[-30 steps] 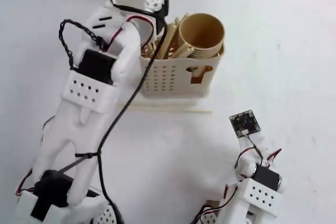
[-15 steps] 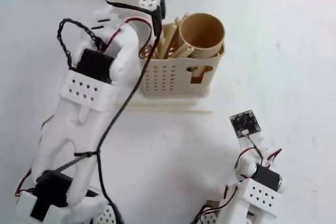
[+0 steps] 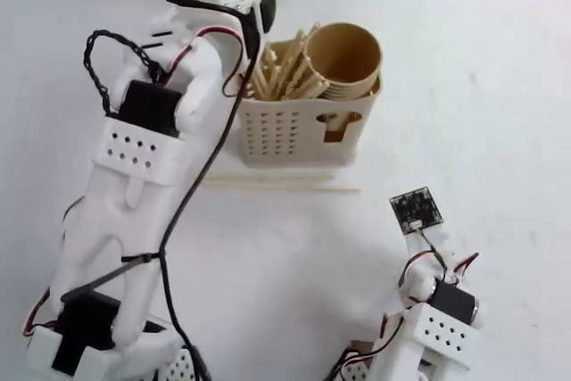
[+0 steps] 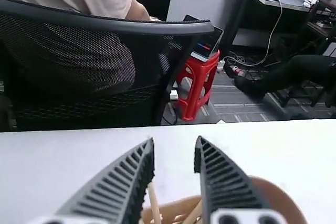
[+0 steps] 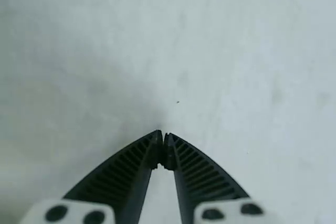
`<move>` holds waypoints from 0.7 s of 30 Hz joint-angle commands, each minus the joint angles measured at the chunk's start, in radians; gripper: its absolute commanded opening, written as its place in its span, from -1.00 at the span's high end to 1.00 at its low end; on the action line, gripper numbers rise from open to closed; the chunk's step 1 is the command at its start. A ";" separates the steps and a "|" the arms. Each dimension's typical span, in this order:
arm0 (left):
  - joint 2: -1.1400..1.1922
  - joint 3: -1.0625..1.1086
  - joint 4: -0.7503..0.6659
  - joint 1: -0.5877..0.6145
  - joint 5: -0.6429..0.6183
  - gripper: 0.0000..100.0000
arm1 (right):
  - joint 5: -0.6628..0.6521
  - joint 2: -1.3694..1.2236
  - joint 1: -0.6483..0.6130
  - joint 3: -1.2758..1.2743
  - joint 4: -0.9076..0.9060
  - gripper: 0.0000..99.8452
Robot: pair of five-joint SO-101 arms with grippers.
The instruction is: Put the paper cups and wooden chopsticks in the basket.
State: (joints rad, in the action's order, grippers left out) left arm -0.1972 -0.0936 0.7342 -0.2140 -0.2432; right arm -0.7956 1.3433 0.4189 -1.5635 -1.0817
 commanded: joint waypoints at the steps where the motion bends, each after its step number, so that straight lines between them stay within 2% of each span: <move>1: -0.012 -0.018 0.003 0.019 -0.006 0.72 | -0.009 0.018 -0.012 0.005 -0.002 0.97; 4: -0.019 -0.026 0.083 0.036 0.049 0.72 | -0.009 0.018 -0.012 0.005 -0.002 0.97; 10: -0.145 -0.153 0.583 0.074 0.411 0.72 | -0.009 0.018 -0.025 0.005 -0.002 0.97; 13: -0.182 -0.118 0.723 0.183 0.539 0.72 | -0.009 0.018 -0.027 0.005 -0.002 0.97; 15: -0.182 -0.044 0.764 0.269 0.624 0.72 | -0.009 0.018 -0.030 0.005 -0.002 0.97; 17: -0.180 0.078 0.767 0.320 0.761 0.71 | -0.009 0.018 -0.031 0.005 -0.002 0.97; 21: -0.180 0.408 0.697 0.325 1.040 0.71 | -0.009 0.018 -0.031 0.003 -0.002 0.97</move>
State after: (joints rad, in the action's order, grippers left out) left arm -0.3475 0.0414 1.4860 0.0959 0.5439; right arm -0.7956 1.3433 0.3959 -1.5635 -1.0817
